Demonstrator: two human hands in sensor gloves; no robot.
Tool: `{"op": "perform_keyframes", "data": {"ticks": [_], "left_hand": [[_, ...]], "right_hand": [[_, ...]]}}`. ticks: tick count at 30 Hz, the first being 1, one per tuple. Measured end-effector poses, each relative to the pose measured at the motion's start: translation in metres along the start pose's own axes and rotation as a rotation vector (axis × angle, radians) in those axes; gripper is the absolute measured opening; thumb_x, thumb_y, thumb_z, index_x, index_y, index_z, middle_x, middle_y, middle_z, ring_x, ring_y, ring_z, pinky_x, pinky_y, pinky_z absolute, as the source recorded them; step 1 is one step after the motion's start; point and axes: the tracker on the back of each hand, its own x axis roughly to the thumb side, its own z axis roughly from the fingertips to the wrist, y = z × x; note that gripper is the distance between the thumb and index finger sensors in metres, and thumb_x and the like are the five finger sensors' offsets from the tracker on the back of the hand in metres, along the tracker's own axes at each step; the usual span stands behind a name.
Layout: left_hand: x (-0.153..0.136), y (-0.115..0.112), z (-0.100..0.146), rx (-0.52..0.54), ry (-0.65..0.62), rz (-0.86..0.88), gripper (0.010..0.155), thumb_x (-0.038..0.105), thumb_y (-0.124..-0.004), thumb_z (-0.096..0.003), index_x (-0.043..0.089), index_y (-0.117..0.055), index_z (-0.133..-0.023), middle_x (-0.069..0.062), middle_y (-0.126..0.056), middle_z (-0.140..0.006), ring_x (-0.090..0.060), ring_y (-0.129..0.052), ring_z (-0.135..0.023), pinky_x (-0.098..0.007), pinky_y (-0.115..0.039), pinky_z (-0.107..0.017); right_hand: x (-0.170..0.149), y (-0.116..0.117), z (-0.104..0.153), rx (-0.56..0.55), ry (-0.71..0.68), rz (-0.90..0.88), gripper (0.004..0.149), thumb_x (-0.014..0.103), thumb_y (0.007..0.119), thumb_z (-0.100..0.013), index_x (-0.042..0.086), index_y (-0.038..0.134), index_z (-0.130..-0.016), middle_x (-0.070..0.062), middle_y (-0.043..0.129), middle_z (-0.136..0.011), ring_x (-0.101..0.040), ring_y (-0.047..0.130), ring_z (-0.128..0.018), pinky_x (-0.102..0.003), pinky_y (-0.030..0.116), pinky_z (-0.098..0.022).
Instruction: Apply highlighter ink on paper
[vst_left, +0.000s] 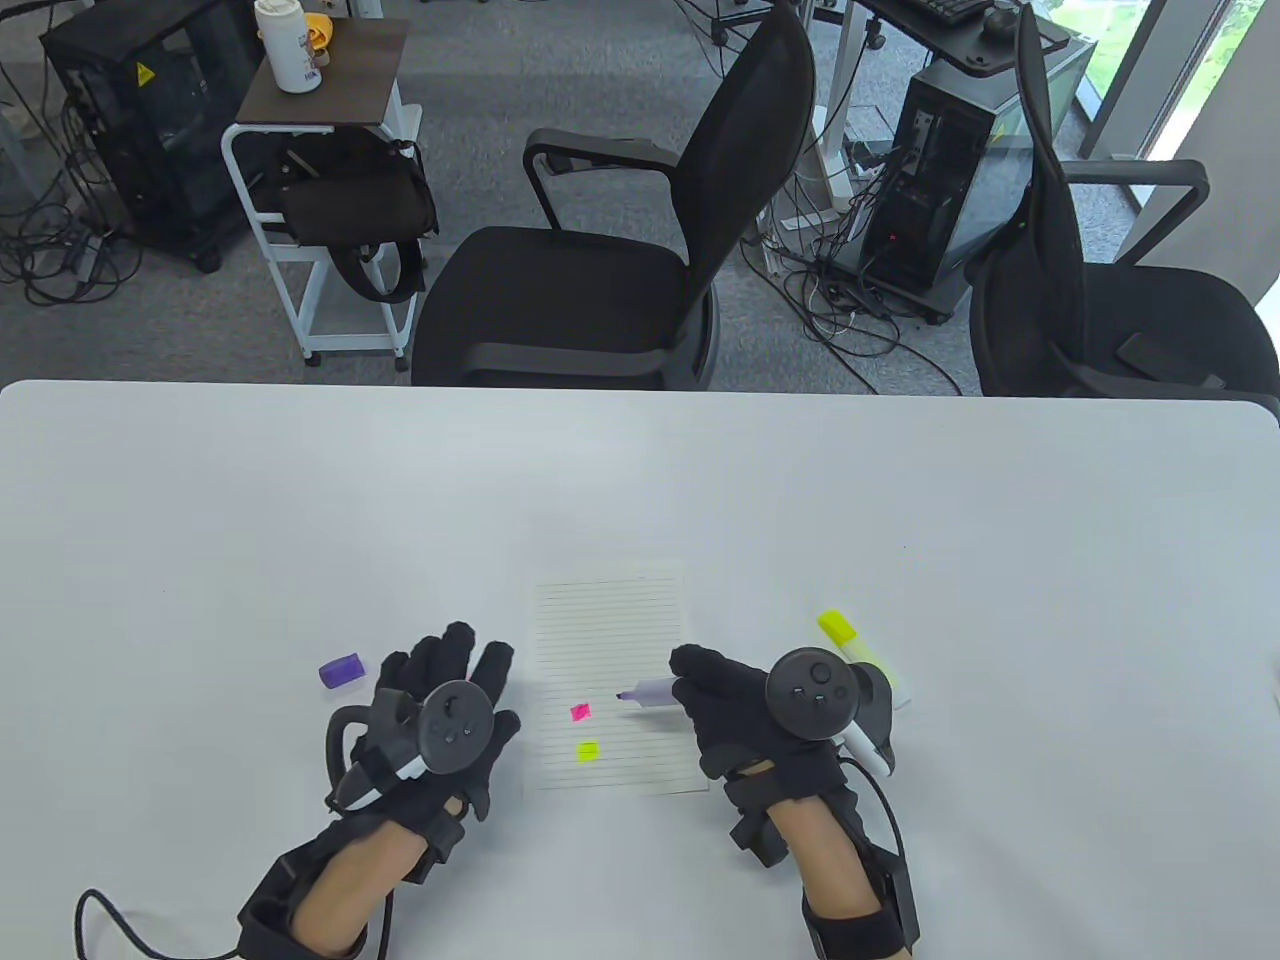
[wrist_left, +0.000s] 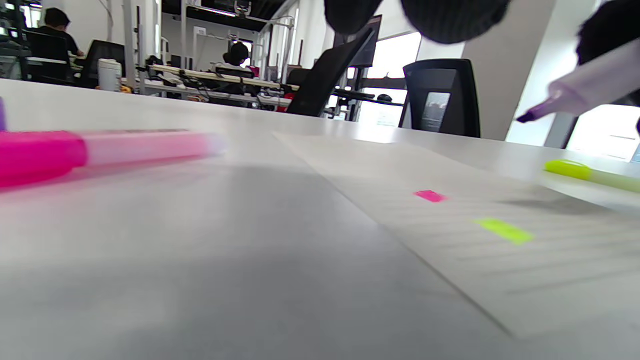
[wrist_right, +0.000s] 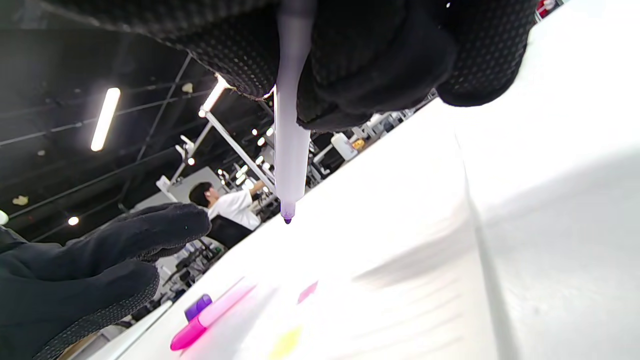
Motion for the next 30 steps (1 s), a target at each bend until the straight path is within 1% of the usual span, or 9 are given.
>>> {"op": "perform_keyframes", "data": {"ticks": [3, 8, 9, 12, 14, 15, 18, 22, 30], "left_hand": [[0.015, -0.013, -0.002, -0.048, -0.097, -0.014, 0.069, 0.054, -0.067, -0.0475, 0.032, -0.047, -0.109, -0.005, -0.026, -0.116, -0.039, -0.026, -0.107, -0.07, -0.021, -0.071], [0.024, -0.034, -0.006, -0.194, -0.121, -0.064, 0.068, 0.055, -0.067, -0.0472, 0.035, -0.048, -0.109, -0.002, -0.03, -0.117, -0.039, -0.022, -0.109, -0.07, -0.016, -0.07], [0.025, -0.037, -0.007, -0.223, -0.115, -0.08, 0.068, 0.055, -0.066, -0.0474, 0.035, -0.048, -0.11, 0.0, -0.026, -0.118, -0.039, -0.021, -0.109, -0.07, -0.015, -0.07], [0.024, -0.042, -0.009, -0.278, -0.12, -0.099, 0.066, 0.055, -0.066, -0.0474, 0.038, -0.049, -0.109, 0.001, -0.033, -0.118, -0.039, -0.025, -0.109, -0.07, -0.015, -0.07], [0.021, -0.045, -0.01, -0.309, -0.112, -0.079, 0.065, 0.054, -0.066, -0.0471, 0.039, -0.05, -0.108, 0.001, -0.041, -0.118, -0.039, -0.029, -0.109, -0.07, -0.017, -0.07], [0.02, -0.046, -0.011, -0.326, -0.107, -0.07, 0.065, 0.053, -0.067, -0.0472, 0.04, -0.049, -0.108, 0.002, -0.041, -0.117, -0.039, -0.03, -0.109, -0.07, -0.018, -0.07], [0.018, -0.046, -0.012, -0.333, -0.098, -0.062, 0.063, 0.052, -0.069, -0.0468, 0.041, -0.051, -0.107, 0.003, -0.041, -0.117, -0.039, -0.033, -0.109, -0.07, -0.02, -0.07], [0.019, -0.047, -0.012, -0.339, -0.093, -0.064, 0.064, 0.051, -0.071, -0.0462, 0.041, -0.051, -0.106, 0.003, -0.04, -0.116, -0.039, -0.035, -0.109, -0.069, -0.022, -0.071], [0.019, -0.047, -0.012, -0.357, -0.086, -0.057, 0.064, 0.051, -0.071, -0.0462, 0.041, -0.048, -0.106, 0.003, -0.037, -0.116, -0.039, -0.035, -0.108, -0.069, -0.023, -0.071]], "right_hand": [[-0.001, 0.001, -0.001, 0.028, 0.013, 0.022, 0.041, 0.032, 0.079, -0.061, 0.016, 0.075, -0.098, -0.016, 0.093, -0.069, -0.029, 0.092, -0.036, -0.057, 0.076, -0.056], [-0.001, 0.008, -0.003, 0.065, 0.02, 0.043, 0.041, 0.032, 0.079, -0.061, 0.016, 0.075, -0.098, -0.016, 0.093, -0.069, -0.029, 0.092, -0.037, -0.057, 0.076, -0.056], [-0.001, 0.009, -0.004, 0.069, 0.019, 0.042, 0.041, 0.032, 0.079, -0.061, 0.017, 0.075, -0.098, -0.016, 0.093, -0.069, -0.029, 0.092, -0.037, -0.057, 0.075, -0.057], [0.001, 0.012, -0.004, 0.077, 0.017, 0.051, 0.041, 0.032, 0.08, -0.061, 0.017, 0.076, -0.098, -0.016, 0.094, -0.068, -0.029, 0.092, -0.037, -0.057, 0.075, -0.057], [0.003, 0.013, -0.004, 0.065, 0.014, 0.093, 0.04, 0.033, 0.081, -0.061, 0.017, 0.076, -0.097, -0.015, 0.094, -0.068, -0.029, 0.092, -0.036, -0.057, 0.075, -0.057], [0.004, 0.014, -0.004, 0.06, 0.015, 0.109, 0.04, 0.033, 0.081, -0.061, 0.017, 0.076, -0.098, -0.015, 0.094, -0.068, -0.028, 0.092, -0.036, -0.057, 0.075, -0.057], [0.006, 0.014, -0.004, 0.031, 0.0, 0.124, 0.04, 0.034, 0.083, -0.061, 0.017, 0.076, -0.097, -0.015, 0.095, -0.067, -0.028, 0.093, -0.036, -0.056, 0.076, -0.057], [0.012, 0.018, -0.004, 0.039, -0.027, 0.206, 0.04, 0.035, 0.084, -0.061, 0.018, 0.077, -0.097, -0.014, 0.095, -0.067, -0.027, 0.093, -0.037, -0.056, 0.077, -0.058], [0.011, 0.024, -0.006, 0.059, -0.011, 0.209, 0.041, 0.034, 0.082, -0.061, 0.018, 0.075, -0.098, -0.014, 0.094, -0.069, -0.028, 0.094, -0.038, -0.056, 0.076, -0.058]]}}
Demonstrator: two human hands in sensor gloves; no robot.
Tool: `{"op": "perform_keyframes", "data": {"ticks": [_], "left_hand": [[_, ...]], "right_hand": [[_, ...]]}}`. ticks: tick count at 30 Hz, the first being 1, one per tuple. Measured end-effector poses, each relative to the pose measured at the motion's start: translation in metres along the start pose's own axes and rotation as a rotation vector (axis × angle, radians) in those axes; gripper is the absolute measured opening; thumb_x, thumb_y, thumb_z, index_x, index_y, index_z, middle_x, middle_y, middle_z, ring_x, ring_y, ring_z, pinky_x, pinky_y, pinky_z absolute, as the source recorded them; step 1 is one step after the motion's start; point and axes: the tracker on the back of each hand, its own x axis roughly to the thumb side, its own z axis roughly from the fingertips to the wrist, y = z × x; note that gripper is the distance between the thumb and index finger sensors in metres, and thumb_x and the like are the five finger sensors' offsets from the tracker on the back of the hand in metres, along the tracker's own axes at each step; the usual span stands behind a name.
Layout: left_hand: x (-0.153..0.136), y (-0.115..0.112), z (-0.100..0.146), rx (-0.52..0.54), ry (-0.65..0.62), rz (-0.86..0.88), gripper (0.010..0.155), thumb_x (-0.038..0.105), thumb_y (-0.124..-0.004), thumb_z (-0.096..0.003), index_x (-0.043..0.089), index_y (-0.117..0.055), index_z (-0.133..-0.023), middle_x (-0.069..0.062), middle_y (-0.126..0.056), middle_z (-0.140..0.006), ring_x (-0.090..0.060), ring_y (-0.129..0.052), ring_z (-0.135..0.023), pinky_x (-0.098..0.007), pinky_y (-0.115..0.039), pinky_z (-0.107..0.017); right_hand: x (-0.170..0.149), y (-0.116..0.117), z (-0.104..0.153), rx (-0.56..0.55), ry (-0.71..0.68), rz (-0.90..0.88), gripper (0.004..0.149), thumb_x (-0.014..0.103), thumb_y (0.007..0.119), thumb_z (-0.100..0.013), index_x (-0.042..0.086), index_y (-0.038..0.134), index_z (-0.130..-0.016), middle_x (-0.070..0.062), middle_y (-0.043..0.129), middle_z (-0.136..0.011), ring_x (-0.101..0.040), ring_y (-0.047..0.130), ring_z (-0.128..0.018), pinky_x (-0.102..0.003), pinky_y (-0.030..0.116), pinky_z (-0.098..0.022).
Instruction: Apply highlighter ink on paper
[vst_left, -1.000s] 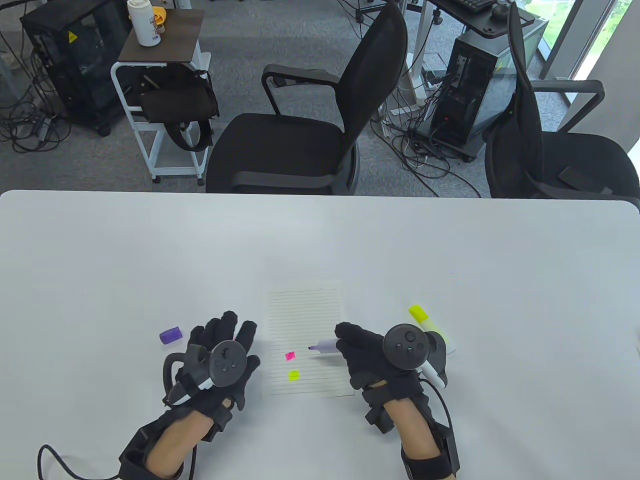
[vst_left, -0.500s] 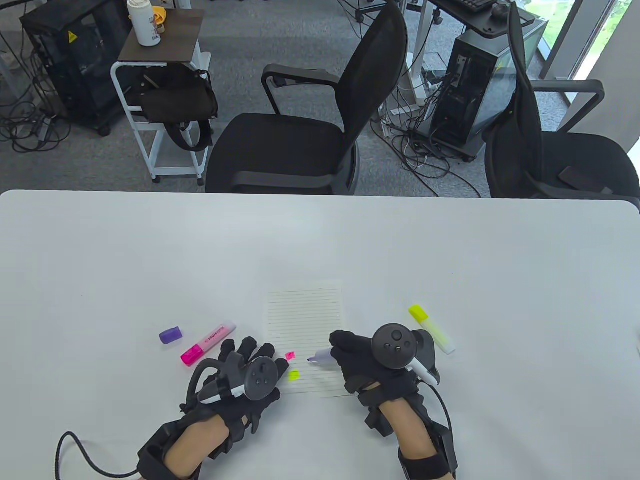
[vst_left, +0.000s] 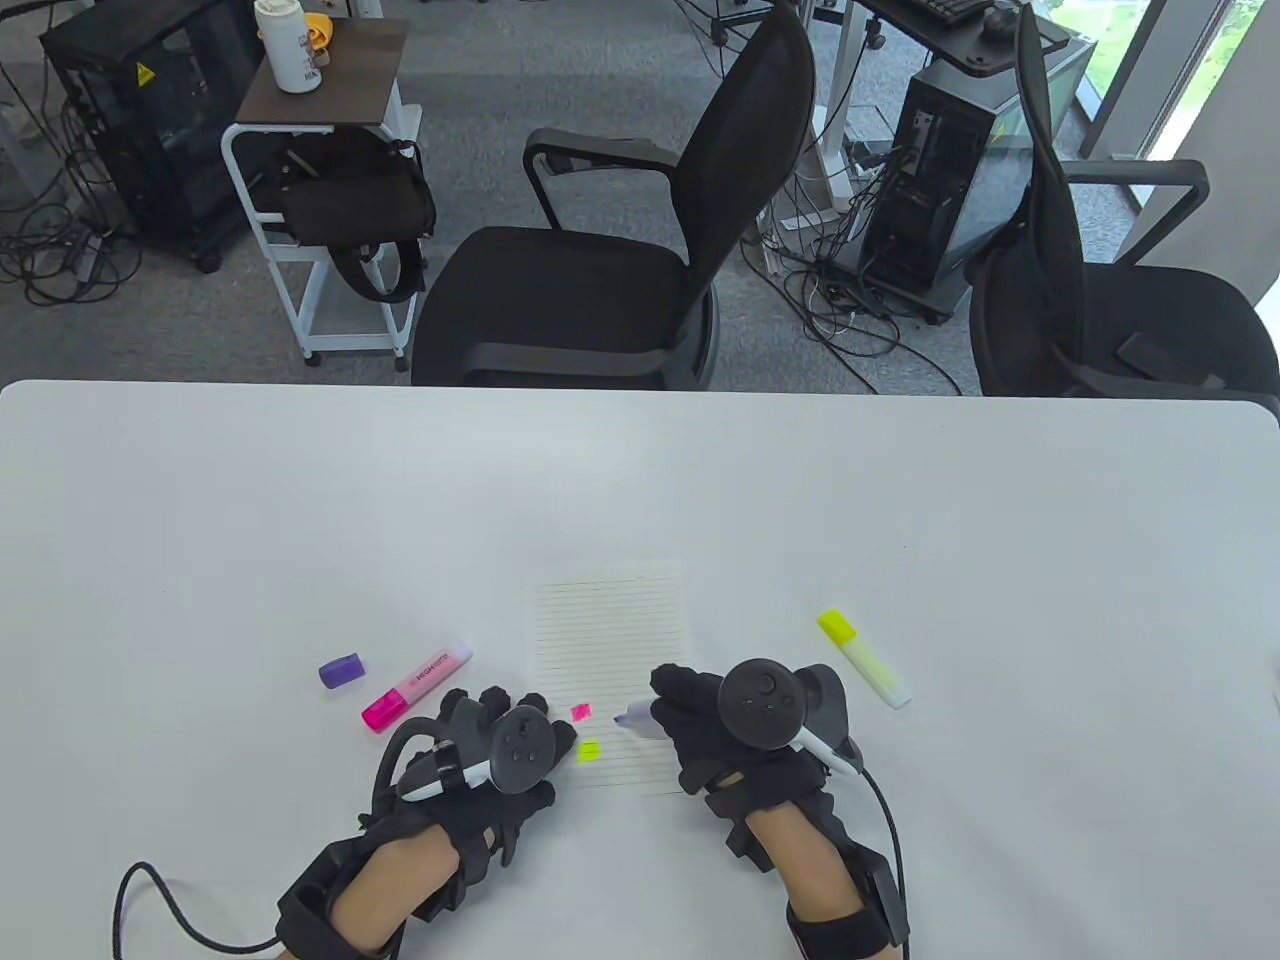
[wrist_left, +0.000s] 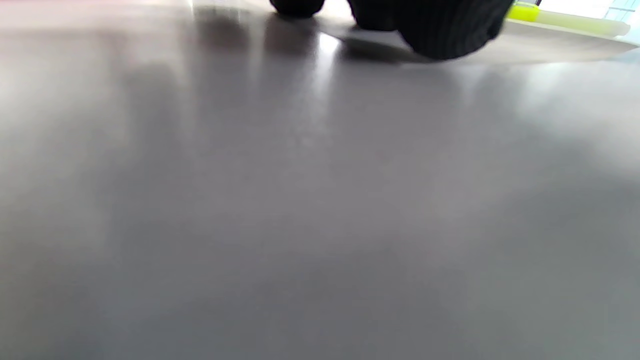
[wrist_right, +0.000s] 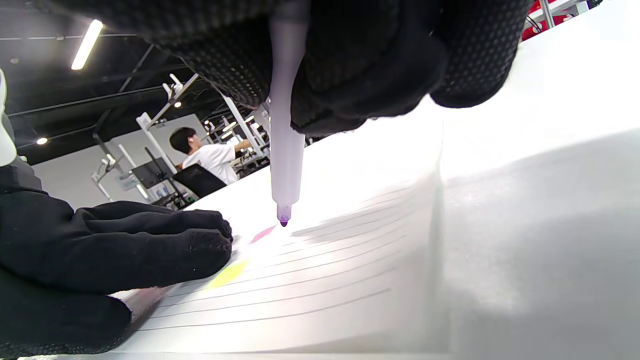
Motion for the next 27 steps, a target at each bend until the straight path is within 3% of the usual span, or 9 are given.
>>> {"op": "perform_keyframes", "data": {"ticks": [27], "left_hand": [[-0.0011, -0.0012, -0.0006, -0.032, 0.008, 0.048, 0.064, 0.052, -0.069, -0.0465, 0.041, -0.046, -0.106, 0.003, -0.031, -0.116, -0.039, -0.033, -0.108, -0.068, -0.025, -0.071]], "right_hand": [[0.0076, 0.0005, -0.0009, 0.061, 0.026, 0.046, 0.038, 0.032, 0.082, -0.06, 0.016, 0.08, -0.094, -0.015, 0.096, -0.064, -0.029, 0.094, -0.034, -0.056, 0.078, -0.056]]}}
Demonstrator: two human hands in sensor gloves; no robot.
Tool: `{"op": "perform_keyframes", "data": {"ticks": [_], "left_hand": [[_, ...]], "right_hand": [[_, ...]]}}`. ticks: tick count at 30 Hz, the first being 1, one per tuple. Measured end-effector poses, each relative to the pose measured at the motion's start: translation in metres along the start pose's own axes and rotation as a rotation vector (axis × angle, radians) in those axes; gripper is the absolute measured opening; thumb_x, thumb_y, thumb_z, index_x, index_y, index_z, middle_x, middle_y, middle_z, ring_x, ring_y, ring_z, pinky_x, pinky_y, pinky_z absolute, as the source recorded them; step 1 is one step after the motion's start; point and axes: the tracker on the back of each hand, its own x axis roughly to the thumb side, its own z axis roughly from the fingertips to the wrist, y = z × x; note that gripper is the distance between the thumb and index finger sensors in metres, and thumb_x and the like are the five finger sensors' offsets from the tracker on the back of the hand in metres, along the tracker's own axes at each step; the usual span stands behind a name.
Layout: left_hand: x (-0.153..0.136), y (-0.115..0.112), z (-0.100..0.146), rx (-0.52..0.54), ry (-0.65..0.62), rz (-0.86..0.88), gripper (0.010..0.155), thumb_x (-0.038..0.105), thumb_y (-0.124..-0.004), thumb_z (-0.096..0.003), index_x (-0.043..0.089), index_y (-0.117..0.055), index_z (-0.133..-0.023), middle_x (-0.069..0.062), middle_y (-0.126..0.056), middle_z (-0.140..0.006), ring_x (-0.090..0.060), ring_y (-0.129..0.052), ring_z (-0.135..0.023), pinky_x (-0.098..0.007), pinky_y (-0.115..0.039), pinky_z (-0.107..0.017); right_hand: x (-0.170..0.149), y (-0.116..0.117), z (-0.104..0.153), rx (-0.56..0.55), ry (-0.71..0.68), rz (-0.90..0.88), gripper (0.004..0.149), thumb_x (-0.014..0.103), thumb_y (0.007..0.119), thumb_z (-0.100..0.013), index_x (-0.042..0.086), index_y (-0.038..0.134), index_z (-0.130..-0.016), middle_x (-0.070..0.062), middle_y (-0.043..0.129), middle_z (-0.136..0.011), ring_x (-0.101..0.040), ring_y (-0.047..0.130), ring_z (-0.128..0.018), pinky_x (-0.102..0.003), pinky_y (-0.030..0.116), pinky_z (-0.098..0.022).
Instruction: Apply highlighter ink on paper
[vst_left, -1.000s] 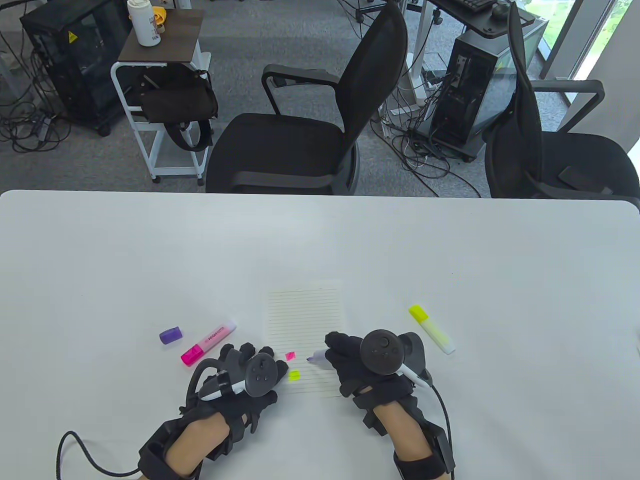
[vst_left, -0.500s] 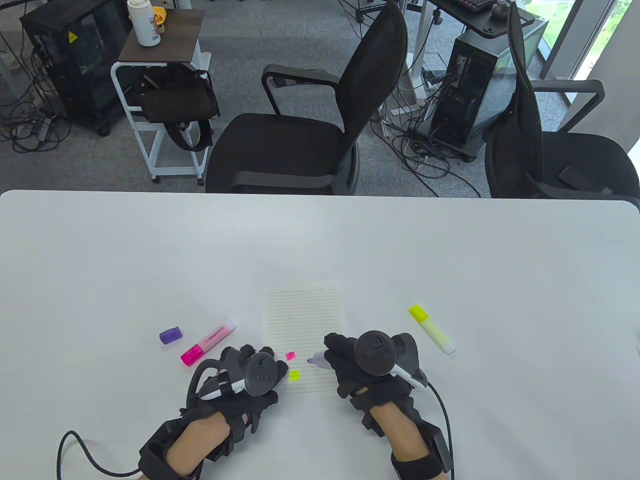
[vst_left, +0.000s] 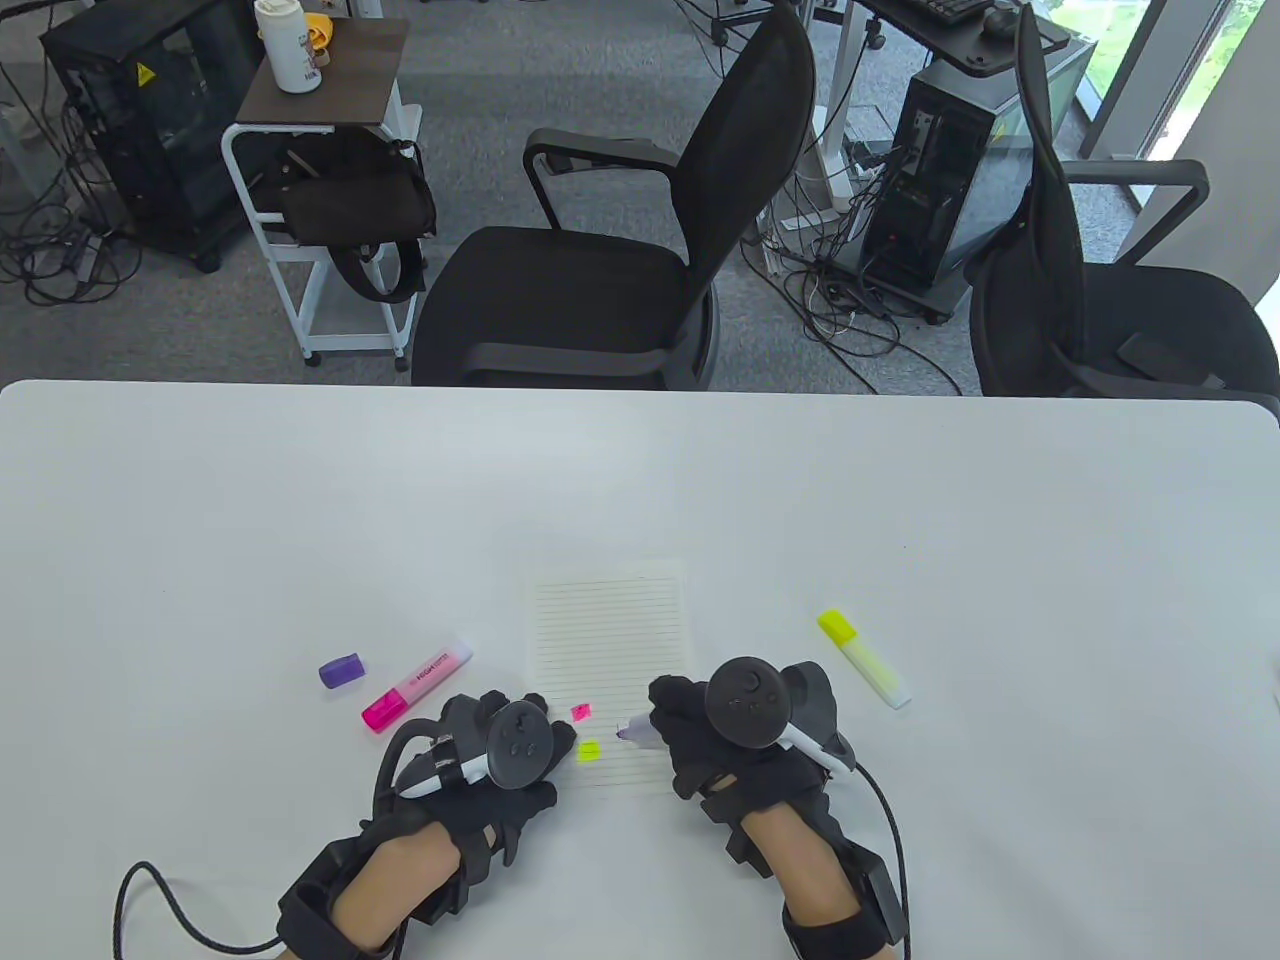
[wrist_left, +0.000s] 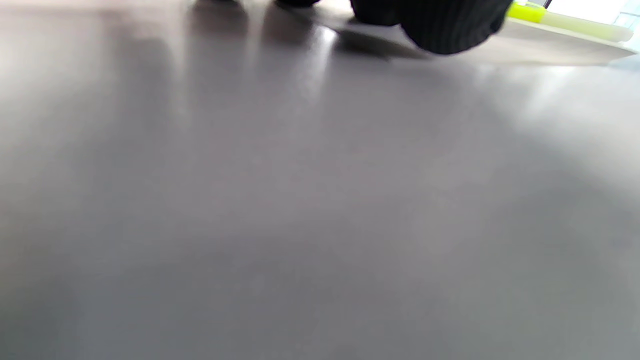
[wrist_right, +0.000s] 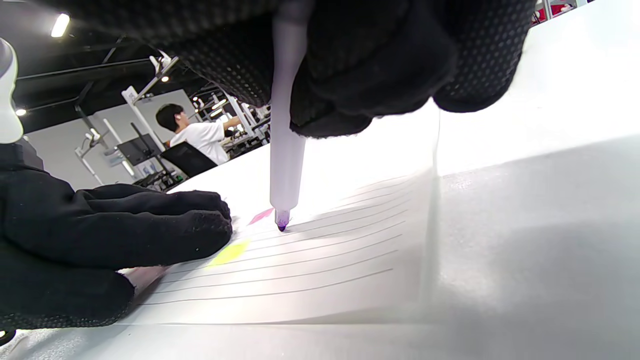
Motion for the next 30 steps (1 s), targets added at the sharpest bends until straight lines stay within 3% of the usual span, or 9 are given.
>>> {"op": "perform_keyframes", "data": {"ticks": [10, 30], "left_hand": [[0.0, -0.0001, -0.0001, -0.004, 0.002, 0.003, 0.065, 0.052, -0.069, -0.0466, 0.041, -0.045, -0.106, 0.003, -0.03, -0.116, -0.039, -0.032, -0.108, -0.068, -0.025, -0.072], [-0.0002, 0.0002, -0.0004, -0.015, 0.004, 0.006, 0.065, 0.052, -0.069, -0.0466, 0.041, -0.044, -0.106, 0.003, -0.029, -0.116, -0.039, -0.031, -0.108, -0.068, -0.026, -0.072]], "right_hand": [[0.0003, -0.0017, 0.0024, -0.071, -0.001, -0.005, 0.039, 0.033, 0.08, -0.062, 0.017, 0.077, -0.096, -0.014, 0.095, -0.067, -0.028, 0.093, -0.036, -0.056, 0.077, -0.057], [0.005, 0.0037, -0.0002, -0.05, 0.057, 0.04, 0.038, 0.034, 0.079, -0.062, 0.018, 0.076, -0.097, -0.013, 0.094, -0.067, -0.027, 0.093, -0.037, -0.056, 0.077, -0.058]]}}
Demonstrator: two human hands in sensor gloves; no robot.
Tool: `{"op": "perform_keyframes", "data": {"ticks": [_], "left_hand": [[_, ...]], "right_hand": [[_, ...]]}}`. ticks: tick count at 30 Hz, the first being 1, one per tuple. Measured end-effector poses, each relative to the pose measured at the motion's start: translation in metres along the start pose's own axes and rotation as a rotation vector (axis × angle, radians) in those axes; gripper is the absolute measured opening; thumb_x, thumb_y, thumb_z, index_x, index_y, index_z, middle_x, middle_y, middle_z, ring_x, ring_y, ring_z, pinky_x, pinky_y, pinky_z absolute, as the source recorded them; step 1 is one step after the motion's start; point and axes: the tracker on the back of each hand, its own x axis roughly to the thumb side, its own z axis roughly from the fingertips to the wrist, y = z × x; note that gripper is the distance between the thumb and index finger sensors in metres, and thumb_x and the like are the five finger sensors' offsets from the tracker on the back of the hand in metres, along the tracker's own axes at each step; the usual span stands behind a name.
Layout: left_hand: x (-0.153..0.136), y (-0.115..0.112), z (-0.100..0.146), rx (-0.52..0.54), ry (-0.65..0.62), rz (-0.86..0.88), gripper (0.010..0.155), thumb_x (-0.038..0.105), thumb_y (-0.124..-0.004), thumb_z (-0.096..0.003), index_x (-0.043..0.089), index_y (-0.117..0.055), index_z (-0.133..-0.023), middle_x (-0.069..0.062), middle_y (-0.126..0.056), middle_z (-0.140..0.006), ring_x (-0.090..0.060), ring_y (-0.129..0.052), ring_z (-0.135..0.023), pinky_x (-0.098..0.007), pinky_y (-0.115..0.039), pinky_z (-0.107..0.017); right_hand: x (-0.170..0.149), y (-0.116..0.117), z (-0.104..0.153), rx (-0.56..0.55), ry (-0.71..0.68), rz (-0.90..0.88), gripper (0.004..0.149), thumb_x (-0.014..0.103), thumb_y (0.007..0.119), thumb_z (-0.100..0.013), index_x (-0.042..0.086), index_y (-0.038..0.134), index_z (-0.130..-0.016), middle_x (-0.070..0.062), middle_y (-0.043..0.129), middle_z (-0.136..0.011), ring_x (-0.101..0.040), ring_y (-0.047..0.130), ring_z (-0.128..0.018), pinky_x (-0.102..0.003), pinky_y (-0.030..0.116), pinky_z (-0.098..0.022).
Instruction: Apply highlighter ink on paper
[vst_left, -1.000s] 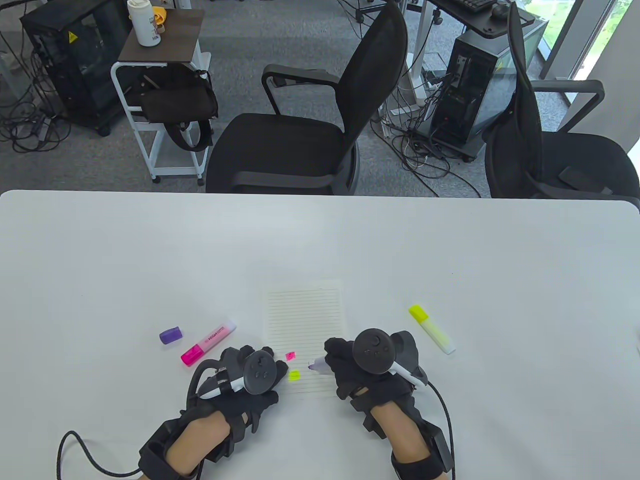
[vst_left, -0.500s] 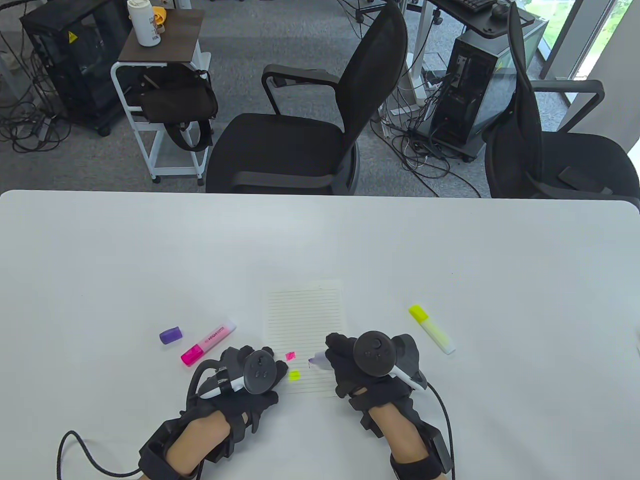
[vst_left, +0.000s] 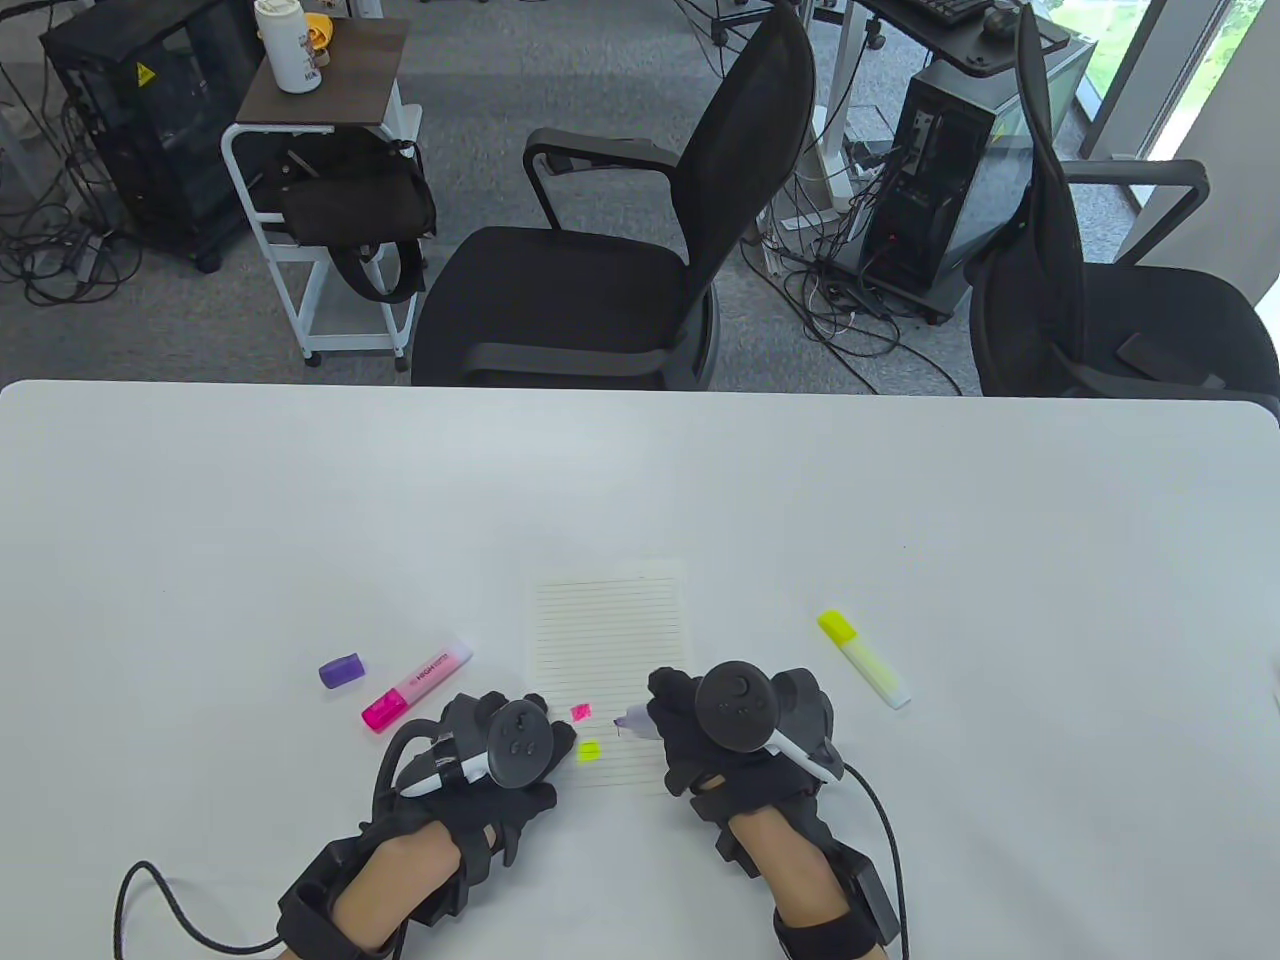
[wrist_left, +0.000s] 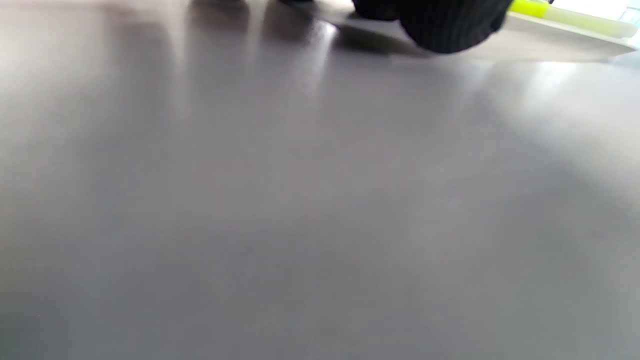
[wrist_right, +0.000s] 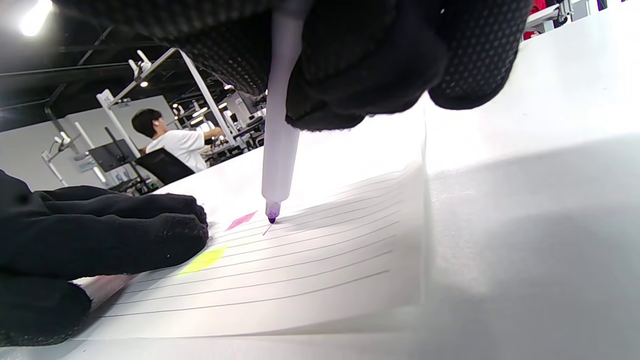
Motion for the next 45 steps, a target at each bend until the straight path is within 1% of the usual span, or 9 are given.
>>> {"op": "perform_keyframes", "data": {"ticks": [14, 23, 35, 38, 39, 41, 45], "left_hand": [[0.0, 0.0, 0.0, 0.0, 0.0, 0.0, 0.065, 0.052, -0.069, -0.0465, 0.041, -0.043, -0.106, 0.004, -0.028, -0.116, -0.039, -0.031, -0.108, -0.068, -0.026, -0.072], [0.0, 0.0, 0.0, 0.0, 0.0, 0.0, 0.066, 0.052, -0.068, -0.0467, 0.041, -0.043, -0.106, 0.003, -0.027, -0.116, -0.039, -0.03, -0.108, -0.068, -0.026, -0.072], [0.0, 0.0, 0.0, 0.0, 0.0, 0.0, 0.066, 0.052, -0.068, -0.0466, 0.041, -0.042, -0.106, 0.004, -0.027, -0.116, -0.039, -0.03, -0.108, -0.068, -0.026, -0.072], [0.0, 0.0, 0.0, 0.0, 0.0, 0.0, 0.066, 0.052, -0.069, -0.0467, 0.041, -0.042, -0.106, 0.004, -0.027, -0.115, -0.039, -0.03, -0.108, -0.068, -0.026, -0.072], [0.0, 0.0, 0.0, 0.0, 0.0, 0.0, 0.066, 0.052, -0.068, -0.0466, 0.041, -0.042, -0.106, 0.004, -0.027, -0.116, -0.039, -0.03, -0.108, -0.068, -0.026, -0.072], [0.0, 0.0, 0.0, 0.0, 0.0, 0.0, 0.066, 0.052, -0.068, -0.0466, 0.041, -0.042, -0.106, 0.004, -0.027, -0.116, -0.039, -0.03, -0.108, -0.068, -0.026, -0.072], [0.0, 0.0, 0.0, 0.0, 0.0, 0.0, 0.066, 0.052, -0.068, -0.0466, 0.041, -0.042, -0.106, 0.004, -0.027, -0.115, -0.039, -0.03, -0.108, -0.068, -0.026, -0.072]], "right_hand": [[-0.006, -0.006, 0.002, -0.007, 0.079, 0.02, 0.038, 0.034, 0.079, -0.061, 0.017, 0.078, -0.096, -0.013, 0.095, -0.066, -0.027, 0.094, -0.035, -0.056, 0.077, -0.057], [-0.008, -0.007, 0.002, 0.002, 0.081, -0.007, 0.038, 0.034, 0.079, -0.061, 0.017, 0.078, -0.095, -0.013, 0.096, -0.065, -0.027, 0.094, -0.035, -0.056, 0.078, -0.056], [-0.006, -0.011, 0.004, 0.049, 0.09, -0.011, 0.037, 0.033, 0.081, -0.06, 0.015, 0.081, -0.092, -0.013, 0.097, -0.061, -0.028, 0.094, -0.031, -0.056, 0.079, -0.055], [-0.006, -0.01, 0.004, 0.012, 0.07, -0.011, 0.038, 0.034, 0.08, -0.06, 0.015, 0.081, -0.093, -0.013, 0.097, -0.062, -0.027, 0.094, -0.032, -0.055, 0.078, -0.055], [-0.006, -0.01, 0.004, 0.025, 0.069, -0.021, 0.038, 0.033, 0.08, -0.06, 0.015, 0.081, -0.093, -0.013, 0.097, -0.062, -0.027, 0.094, -0.032, -0.056, 0.078, -0.055], [-0.006, -0.01, 0.004, 0.012, 0.055, -0.042, 0.038, 0.034, 0.08, -0.06, 0.015, 0.08, -0.093, -0.013, 0.097, -0.062, -0.027, 0.094, -0.032, -0.055, 0.078, -0.055], [-0.004, -0.008, 0.004, 0.02, 0.045, -0.038, 0.038, 0.034, 0.08, -0.06, 0.016, 0.08, -0.094, -0.013, 0.096, -0.063, -0.027, 0.094, -0.033, -0.055, 0.078, -0.056]]}}
